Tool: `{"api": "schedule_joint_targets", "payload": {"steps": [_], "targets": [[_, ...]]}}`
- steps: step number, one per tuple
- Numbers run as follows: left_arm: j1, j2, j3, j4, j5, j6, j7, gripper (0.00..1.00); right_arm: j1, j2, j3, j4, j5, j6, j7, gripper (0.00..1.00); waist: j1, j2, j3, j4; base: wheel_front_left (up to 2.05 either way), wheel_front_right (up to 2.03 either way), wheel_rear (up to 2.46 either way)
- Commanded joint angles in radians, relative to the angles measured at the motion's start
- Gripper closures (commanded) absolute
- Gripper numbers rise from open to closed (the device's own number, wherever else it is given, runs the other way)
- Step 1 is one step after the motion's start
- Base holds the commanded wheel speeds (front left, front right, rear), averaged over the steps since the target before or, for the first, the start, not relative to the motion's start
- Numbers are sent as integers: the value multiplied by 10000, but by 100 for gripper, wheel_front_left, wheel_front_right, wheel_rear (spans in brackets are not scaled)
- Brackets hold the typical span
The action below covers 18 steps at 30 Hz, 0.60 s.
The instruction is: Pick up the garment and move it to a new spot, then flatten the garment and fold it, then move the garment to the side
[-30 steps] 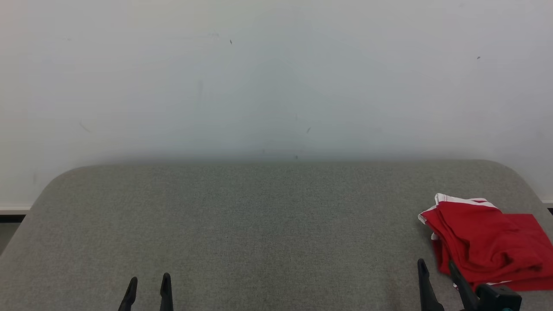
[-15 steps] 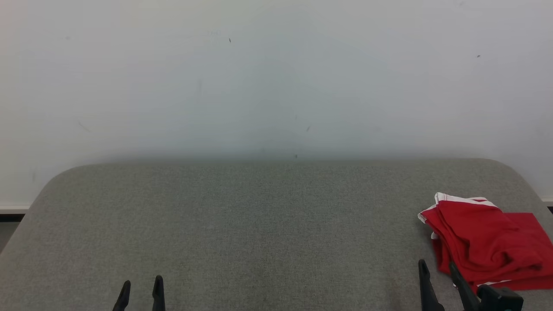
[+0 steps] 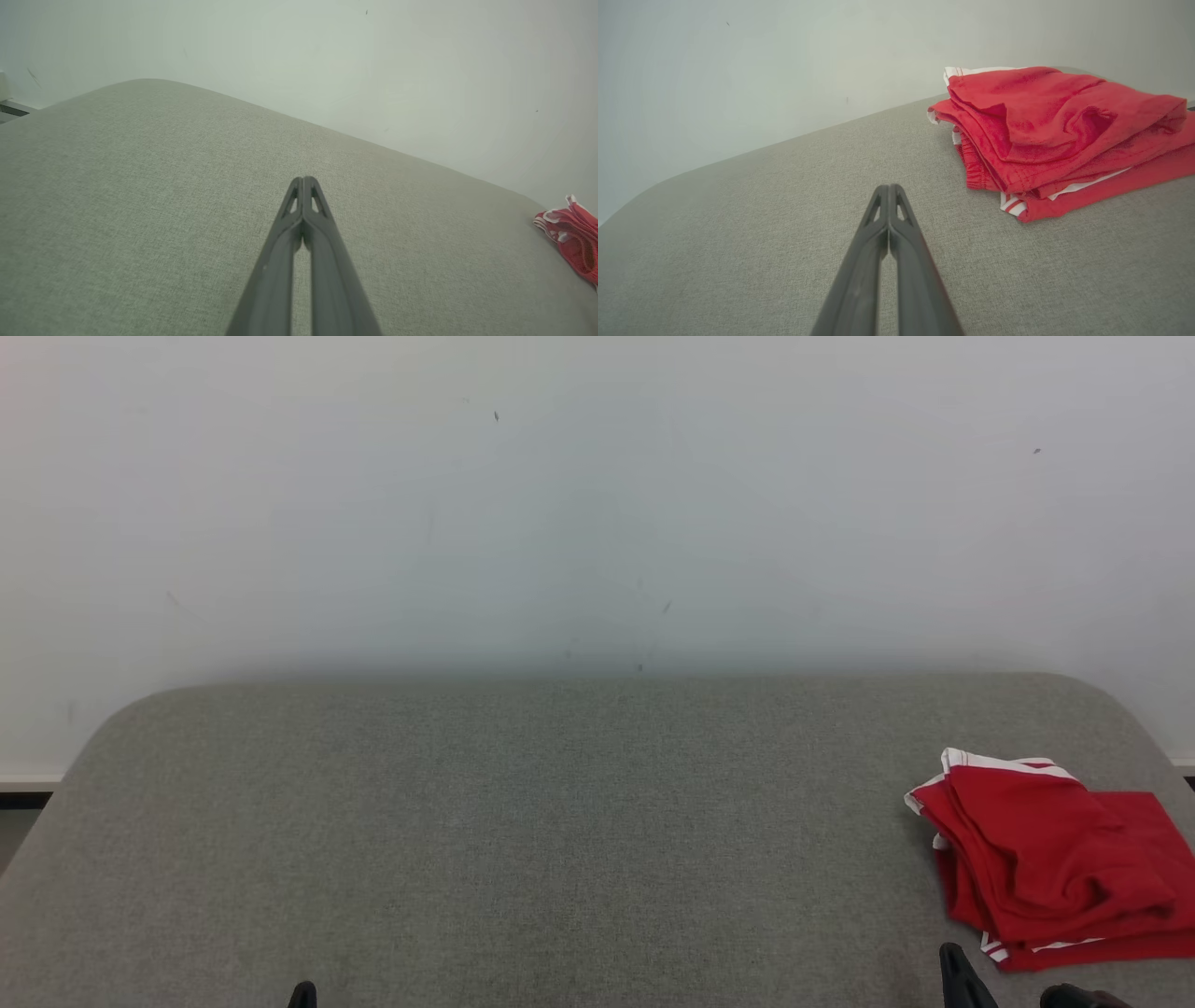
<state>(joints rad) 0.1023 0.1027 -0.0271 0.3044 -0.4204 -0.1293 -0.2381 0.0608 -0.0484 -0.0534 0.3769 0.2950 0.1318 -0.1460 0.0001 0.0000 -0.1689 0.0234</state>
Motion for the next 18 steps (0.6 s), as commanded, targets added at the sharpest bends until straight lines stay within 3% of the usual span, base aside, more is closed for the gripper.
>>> {"api": "schedule_joint_targets", "payload": {"steps": [1,18], "targets": [[-343,16,74,-137,-529,-1,130,100,-296,-14,-106,-226,598,-1,109,100,0,0,32,-5,0,0,0],[-904,-106,179,-132,-3131,-5,882,100,-389,-17,-320,-744,3480,-4,596,100,-1,0,274,-38,0,0,0]]}}
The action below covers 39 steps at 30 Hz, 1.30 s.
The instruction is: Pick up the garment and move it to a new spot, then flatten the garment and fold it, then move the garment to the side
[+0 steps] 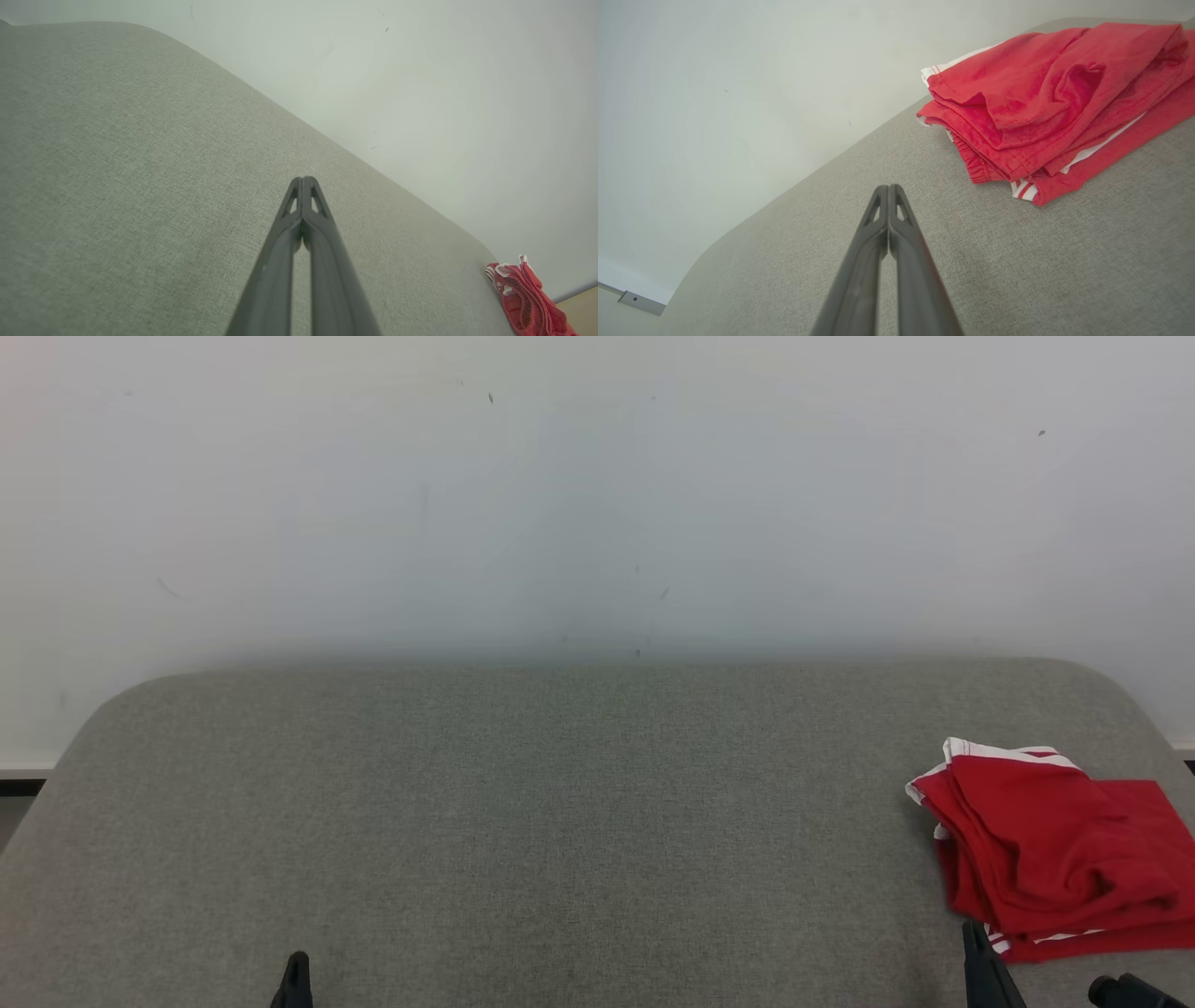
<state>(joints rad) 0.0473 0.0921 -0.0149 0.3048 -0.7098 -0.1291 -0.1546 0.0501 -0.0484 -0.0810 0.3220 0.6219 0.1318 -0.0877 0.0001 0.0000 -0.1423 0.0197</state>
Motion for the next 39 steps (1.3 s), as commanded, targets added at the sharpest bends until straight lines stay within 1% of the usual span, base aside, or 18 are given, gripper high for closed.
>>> {"api": "schedule_joint_targets", "payload": {"steps": [1,21,39], "targets": [[-383,-7,63,-134,-363,-7,86,100,-290,-17,-59,-217,357,-4,42,100,-1,0,21,-4,0,0,0],[-932,-119,183,-97,-2810,-11,821,100,-452,-20,-338,-609,3060,-7,577,100,-1,0,304,-43,0,0,0],[-1314,-203,269,-67,-4549,-14,1334,100,-570,-22,-539,-881,4956,-10,964,100,-1,0,544,-76,0,0,0]]}}
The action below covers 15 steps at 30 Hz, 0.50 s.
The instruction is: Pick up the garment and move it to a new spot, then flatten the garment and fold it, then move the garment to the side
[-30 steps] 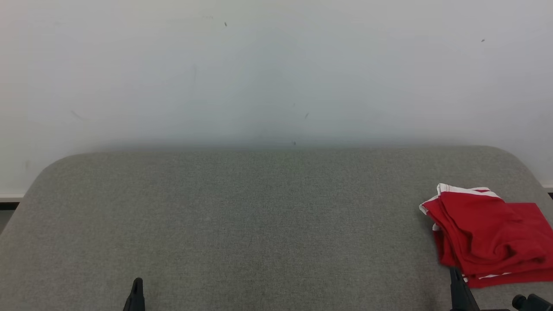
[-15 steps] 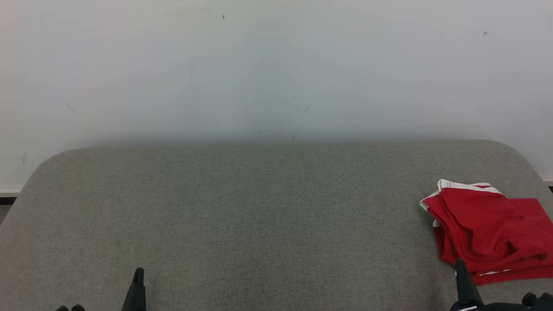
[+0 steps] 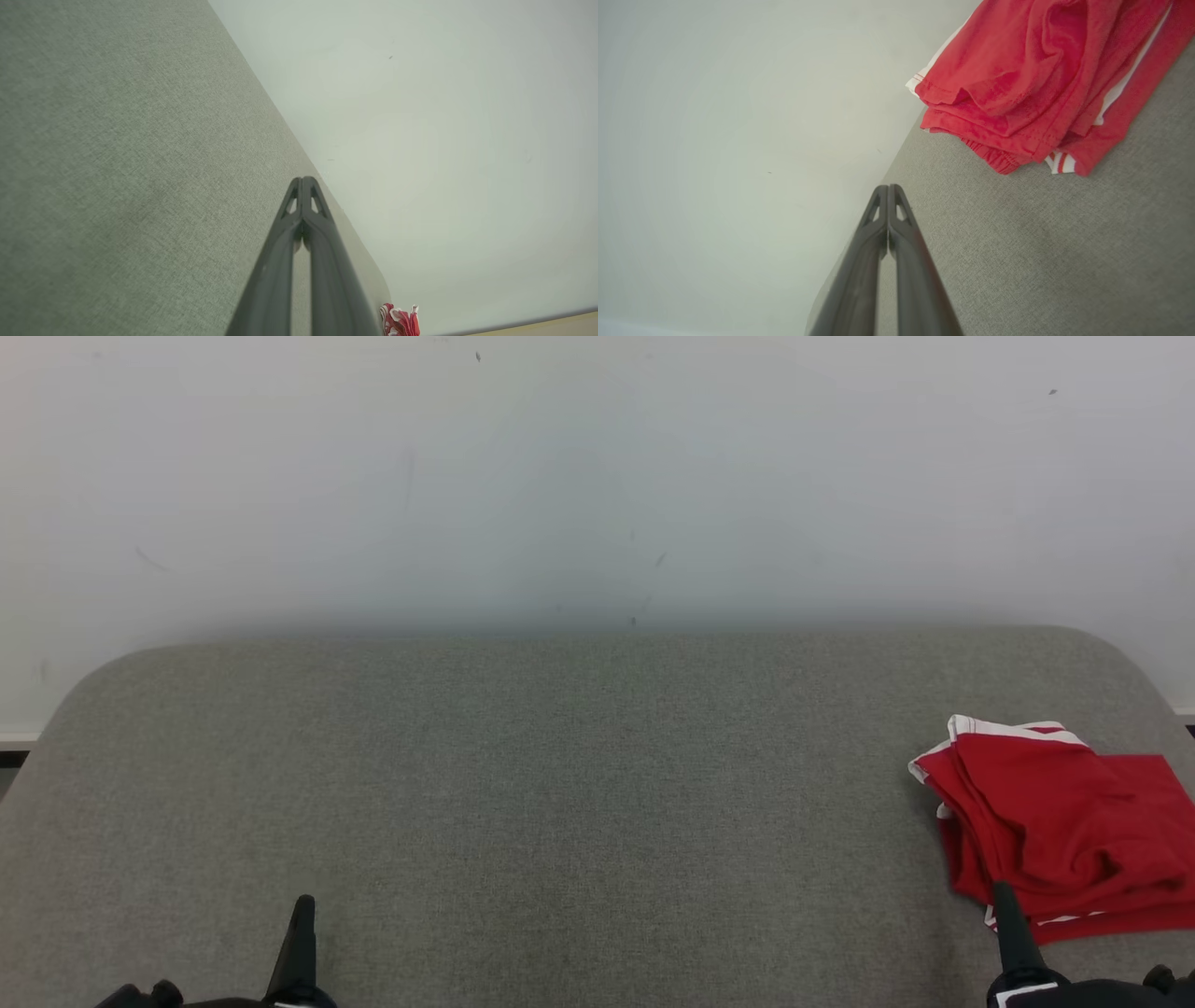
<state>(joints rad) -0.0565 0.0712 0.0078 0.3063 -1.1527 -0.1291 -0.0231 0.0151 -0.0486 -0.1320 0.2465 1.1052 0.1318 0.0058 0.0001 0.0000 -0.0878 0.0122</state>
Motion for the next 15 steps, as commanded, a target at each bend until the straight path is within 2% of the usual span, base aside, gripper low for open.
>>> {"api": "schedule_joint_targets", "payload": {"steps": [1,15], "targets": [[-291,1,47,-83,-196,-15,54,100,-224,-20,-39,-140,218,-10,38,100,-1,0,13,-2,0,0,0],[-555,-61,108,-58,-1415,-18,429,100,-296,-21,-180,-328,1551,-12,307,100,-1,0,212,-30,0,0,0]]}}
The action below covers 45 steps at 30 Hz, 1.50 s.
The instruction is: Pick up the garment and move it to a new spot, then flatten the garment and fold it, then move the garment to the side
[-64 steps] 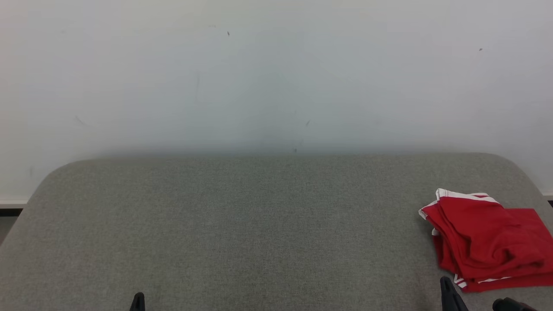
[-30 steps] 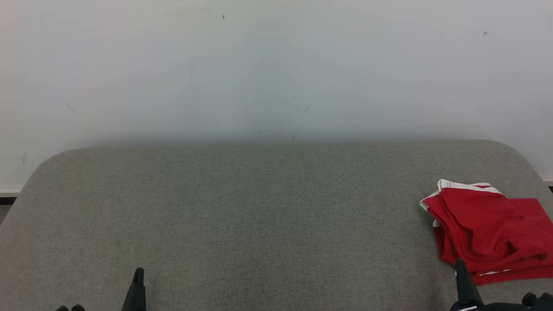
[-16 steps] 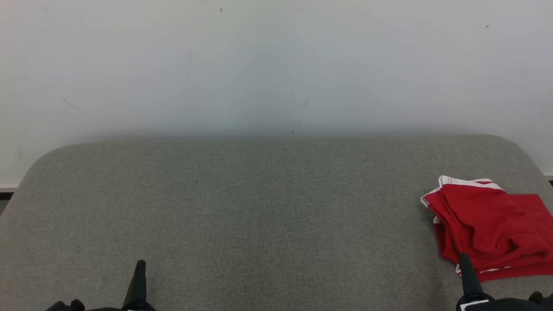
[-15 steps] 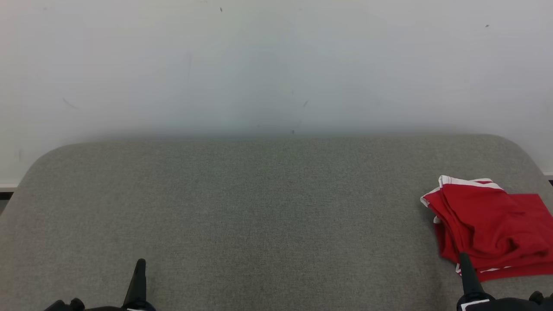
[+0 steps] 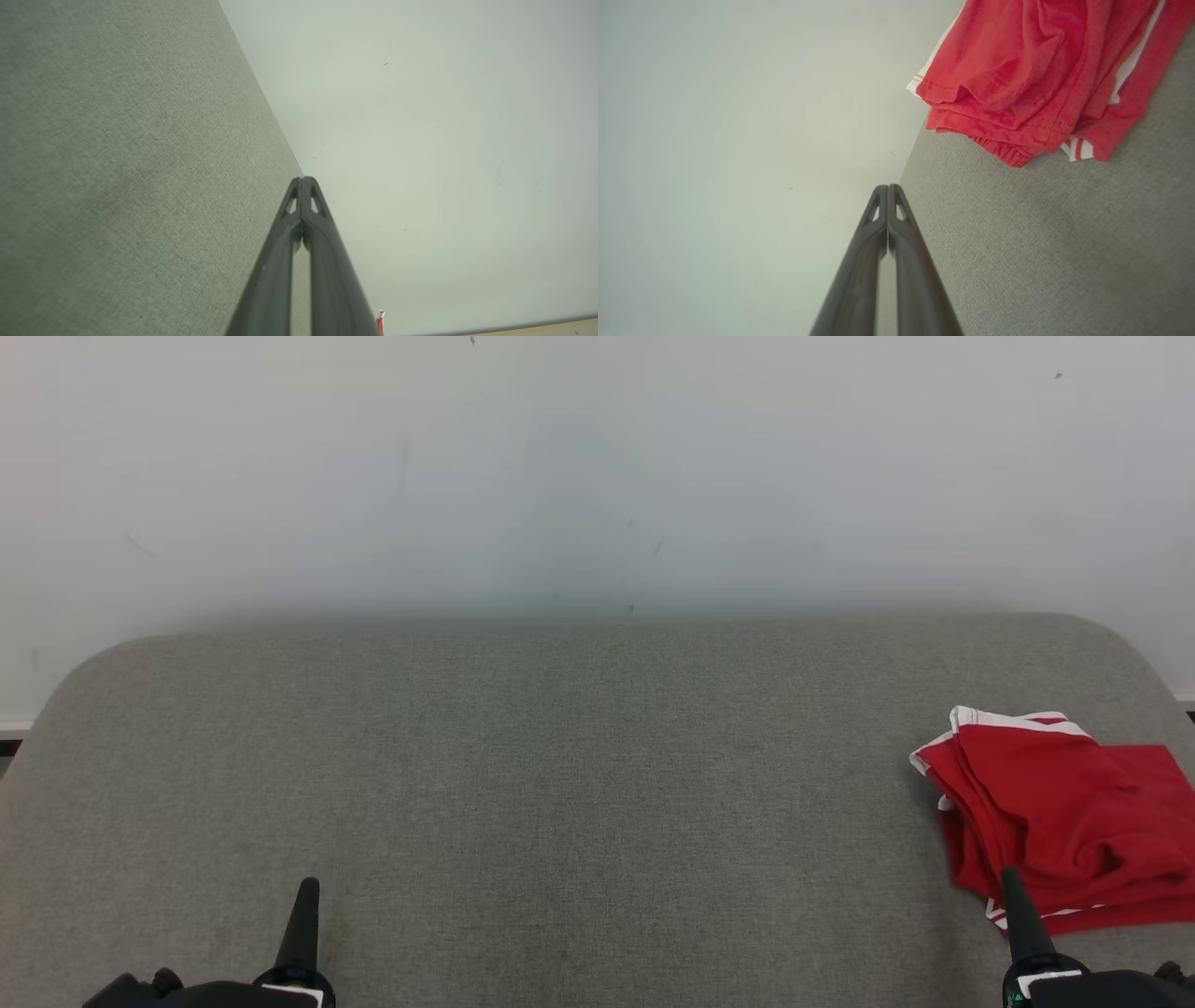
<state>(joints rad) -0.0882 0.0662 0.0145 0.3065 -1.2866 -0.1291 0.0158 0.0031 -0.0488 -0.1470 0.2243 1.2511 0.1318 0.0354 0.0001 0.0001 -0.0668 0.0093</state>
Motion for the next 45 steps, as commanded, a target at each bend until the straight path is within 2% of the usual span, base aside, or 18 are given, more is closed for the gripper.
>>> {"api": "schedule_joint_targets", "payload": {"steps": [1,45], "targets": [[-258,-16,44,-59,-147,-18,54,100,-181,-20,-41,-118,184,-13,29,100,-1,-1,15,-2,0,0,0],[-870,-163,182,10,-3156,-26,958,100,-353,-21,-383,-573,3489,-20,692,100,-1,-1,637,-88,0,0,0]]}}
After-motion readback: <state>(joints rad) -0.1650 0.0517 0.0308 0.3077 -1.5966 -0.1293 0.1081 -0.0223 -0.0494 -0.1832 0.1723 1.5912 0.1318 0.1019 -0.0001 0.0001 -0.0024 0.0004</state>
